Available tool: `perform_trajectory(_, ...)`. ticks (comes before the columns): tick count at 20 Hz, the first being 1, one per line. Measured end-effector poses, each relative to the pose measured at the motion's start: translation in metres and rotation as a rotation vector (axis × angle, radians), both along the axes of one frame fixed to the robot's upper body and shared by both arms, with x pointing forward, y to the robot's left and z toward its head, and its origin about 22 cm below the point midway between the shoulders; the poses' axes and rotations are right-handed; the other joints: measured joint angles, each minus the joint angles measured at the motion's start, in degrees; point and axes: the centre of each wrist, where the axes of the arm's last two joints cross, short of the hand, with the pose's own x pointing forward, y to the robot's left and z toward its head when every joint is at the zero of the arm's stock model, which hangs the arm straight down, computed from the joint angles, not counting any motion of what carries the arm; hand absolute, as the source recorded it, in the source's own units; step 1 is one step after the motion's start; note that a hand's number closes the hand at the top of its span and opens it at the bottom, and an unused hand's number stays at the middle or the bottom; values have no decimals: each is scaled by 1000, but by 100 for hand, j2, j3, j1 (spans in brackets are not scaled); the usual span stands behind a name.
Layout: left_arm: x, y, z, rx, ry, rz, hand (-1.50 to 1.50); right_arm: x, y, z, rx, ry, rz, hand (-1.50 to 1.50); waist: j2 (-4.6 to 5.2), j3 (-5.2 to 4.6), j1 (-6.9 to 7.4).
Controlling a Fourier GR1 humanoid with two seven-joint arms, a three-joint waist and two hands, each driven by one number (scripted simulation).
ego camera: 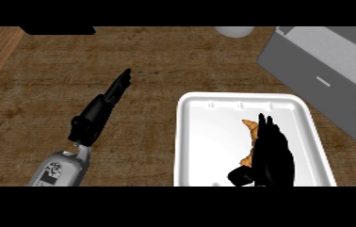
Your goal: Pick the croissant from the tray and place it in the cardboard box
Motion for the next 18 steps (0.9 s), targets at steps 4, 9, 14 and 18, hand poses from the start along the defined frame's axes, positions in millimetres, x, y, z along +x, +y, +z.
perform_trajectory(4,0,4,-5,-2,8,-2,0,5,-2,-12,2,33,-2,-150,1,0,0)
perform_trajectory(9,0,-4,-2,-4,-1,-1,0,4,-2,-18,10,53,-6,-150,-2,-2,-3)
perform_trajectory(14,6,1,7,-3,3,-3,0,12,-3,-25,6,64,-19,-150,-16,-16,-2)
perform_trajectory(18,3,4,0,-2,1,-1,0,14,-11,-33,-9,77,-48,-150,-43,-39,-5)
